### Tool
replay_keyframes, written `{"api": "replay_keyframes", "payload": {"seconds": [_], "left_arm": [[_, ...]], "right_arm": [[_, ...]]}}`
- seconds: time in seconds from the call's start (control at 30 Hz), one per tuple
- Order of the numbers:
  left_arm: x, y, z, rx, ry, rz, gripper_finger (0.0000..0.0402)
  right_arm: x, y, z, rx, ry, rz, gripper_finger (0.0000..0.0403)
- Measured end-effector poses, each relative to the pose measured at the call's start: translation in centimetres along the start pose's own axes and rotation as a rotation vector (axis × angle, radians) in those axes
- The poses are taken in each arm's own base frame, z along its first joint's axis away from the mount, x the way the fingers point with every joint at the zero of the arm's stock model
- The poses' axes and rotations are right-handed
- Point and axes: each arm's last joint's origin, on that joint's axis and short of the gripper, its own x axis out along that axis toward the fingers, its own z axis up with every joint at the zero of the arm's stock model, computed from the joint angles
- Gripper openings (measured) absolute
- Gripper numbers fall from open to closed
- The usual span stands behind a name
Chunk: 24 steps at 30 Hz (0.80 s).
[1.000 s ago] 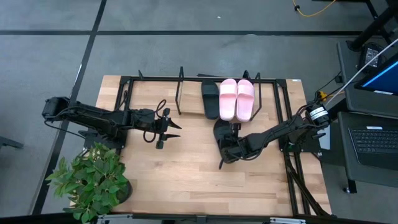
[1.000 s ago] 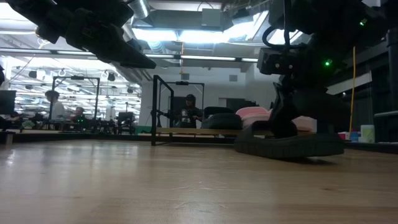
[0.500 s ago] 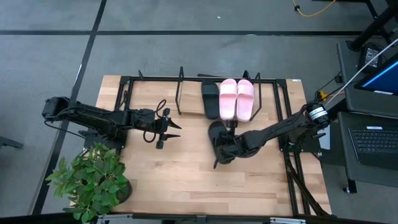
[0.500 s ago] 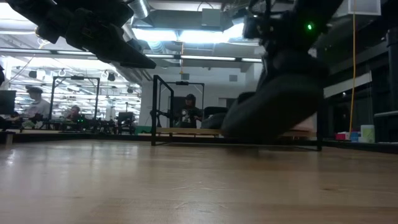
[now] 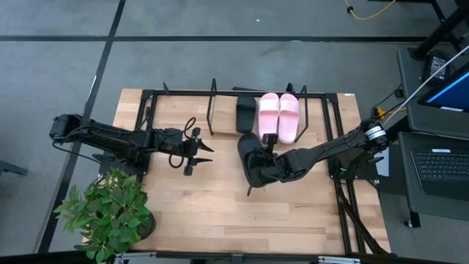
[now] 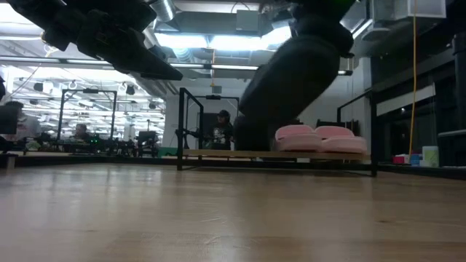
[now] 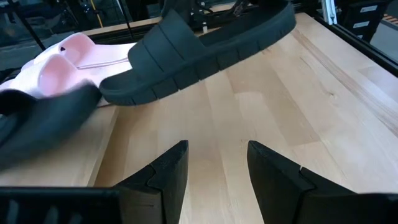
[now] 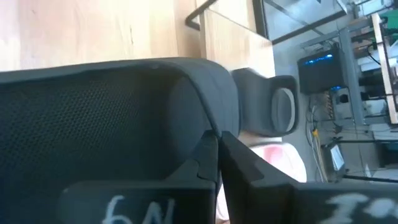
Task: Pick and place slides into the shelf
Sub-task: Put the black slide on the shelf
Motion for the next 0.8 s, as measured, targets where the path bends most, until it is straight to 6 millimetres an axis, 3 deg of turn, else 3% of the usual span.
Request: {"api": "replay_keyframes", "payload": {"seconds": [0.53,0.8], "left_arm": [[0.0,0.0,0.0,-0.002,0.0,0.0,0.0157],[0.0,0.0,0.0,-0.004,0.0,0.0,0.0157]], "right_arm": [[0.0,-0.3,0.4,-0.009,-0.005,0.044,0.0006],[1.8,-2.3,1.7,0.028,-0.07,-0.039,0.0006]]}}
